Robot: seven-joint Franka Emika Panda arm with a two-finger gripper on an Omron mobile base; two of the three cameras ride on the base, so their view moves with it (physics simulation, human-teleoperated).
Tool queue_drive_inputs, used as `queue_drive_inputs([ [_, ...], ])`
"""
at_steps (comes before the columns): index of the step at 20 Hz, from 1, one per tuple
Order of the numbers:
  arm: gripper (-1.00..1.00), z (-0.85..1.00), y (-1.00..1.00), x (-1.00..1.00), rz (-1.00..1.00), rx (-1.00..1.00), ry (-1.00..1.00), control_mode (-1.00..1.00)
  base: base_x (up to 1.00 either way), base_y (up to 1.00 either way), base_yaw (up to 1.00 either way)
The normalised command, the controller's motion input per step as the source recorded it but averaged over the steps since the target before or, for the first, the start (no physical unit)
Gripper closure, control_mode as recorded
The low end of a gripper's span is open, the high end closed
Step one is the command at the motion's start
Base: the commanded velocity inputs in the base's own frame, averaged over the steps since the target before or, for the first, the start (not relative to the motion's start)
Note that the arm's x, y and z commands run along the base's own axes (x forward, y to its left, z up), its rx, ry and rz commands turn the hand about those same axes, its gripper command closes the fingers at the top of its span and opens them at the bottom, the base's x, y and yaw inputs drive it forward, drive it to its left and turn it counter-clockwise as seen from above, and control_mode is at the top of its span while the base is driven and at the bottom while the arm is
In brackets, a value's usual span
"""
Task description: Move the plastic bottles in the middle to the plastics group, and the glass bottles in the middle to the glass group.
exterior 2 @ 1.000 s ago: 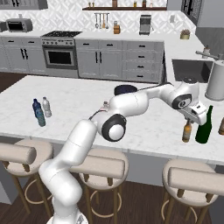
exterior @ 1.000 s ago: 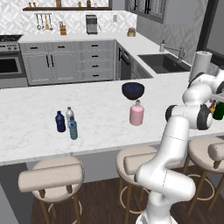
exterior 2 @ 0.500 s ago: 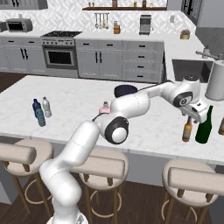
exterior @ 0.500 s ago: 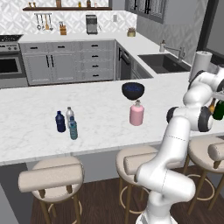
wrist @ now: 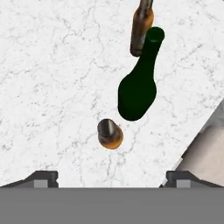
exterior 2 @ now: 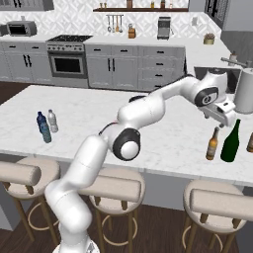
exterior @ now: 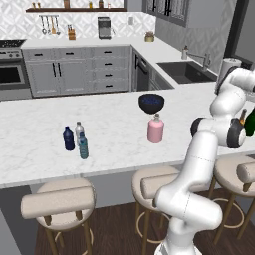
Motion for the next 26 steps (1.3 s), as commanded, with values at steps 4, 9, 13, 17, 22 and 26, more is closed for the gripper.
queue_drive_inputs([
  [4, -1.00, -0.18, 0.96, -0.65, 0.02, -0.42, -0.02, -1.00, 0.00, 0.00, 0.00],
  [9, -1.00, -0.39, 1.00, -0.49, 0.00, -0.23, 0.00, -1.00, 0.00, 0.00, 0.00],
  [13, -1.00, -0.09, 1.00, -0.27, 0.08, -0.01, 0.05, -1.00, 0.00, 0.00, 0.00],
  [17, -1.00, -0.01, 1.00, -0.25, 0.13, 0.00, 0.03, -1.00, 0.00, 0.00, 0.00],
  [22, -1.00, 0.03, 1.00, 0.00, 0.19, 0.00, 0.01, -1.00, 0.00, 0.00, 0.00],
  [26, -1.00, 0.12, 1.00, 0.06, 0.17, 0.00, 0.00, -1.00, 0.00, 0.00, 0.00],
])
